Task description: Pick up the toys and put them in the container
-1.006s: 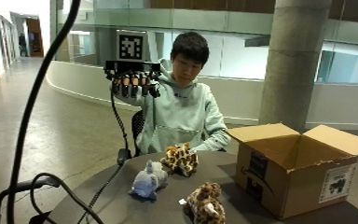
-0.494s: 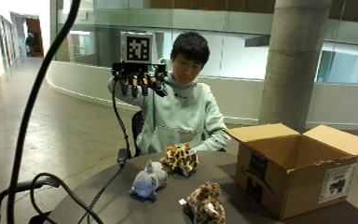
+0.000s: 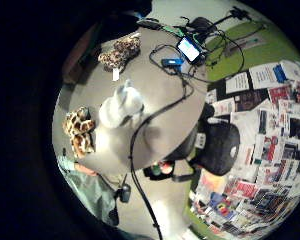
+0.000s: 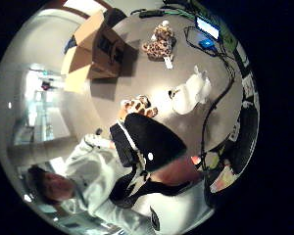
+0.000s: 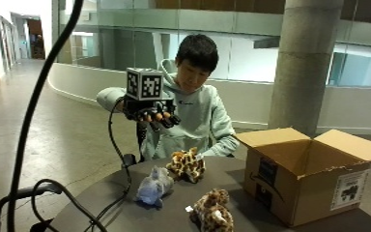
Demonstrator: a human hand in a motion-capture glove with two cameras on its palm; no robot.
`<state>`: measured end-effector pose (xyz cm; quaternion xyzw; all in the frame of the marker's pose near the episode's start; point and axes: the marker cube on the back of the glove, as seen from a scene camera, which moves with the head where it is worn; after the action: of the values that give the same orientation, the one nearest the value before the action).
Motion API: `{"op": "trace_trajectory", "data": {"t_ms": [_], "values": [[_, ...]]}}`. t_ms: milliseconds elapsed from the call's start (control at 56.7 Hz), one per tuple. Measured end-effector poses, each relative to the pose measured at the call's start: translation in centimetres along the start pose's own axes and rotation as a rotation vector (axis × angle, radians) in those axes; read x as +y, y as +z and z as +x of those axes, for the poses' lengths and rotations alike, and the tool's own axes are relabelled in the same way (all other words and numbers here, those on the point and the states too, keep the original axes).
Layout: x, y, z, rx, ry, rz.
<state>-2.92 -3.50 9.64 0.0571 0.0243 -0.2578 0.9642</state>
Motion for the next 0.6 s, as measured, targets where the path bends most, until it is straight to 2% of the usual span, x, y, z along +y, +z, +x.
{"op": "trace_trajectory", "data": {"t_ms": [124, 459, 512, 600], "values": [[-1.4, 4.1, 0.1, -0.008, -0.074, -0.032], [-3.1, 15.6, 0.6, -0.075, -0.053, -0.275], [-3.0, 16.8, 0.7, -0.084, -0.050, -0.268], [-3.3, 18.0, 1.2, -0.165, -0.040, -0.169]]}}
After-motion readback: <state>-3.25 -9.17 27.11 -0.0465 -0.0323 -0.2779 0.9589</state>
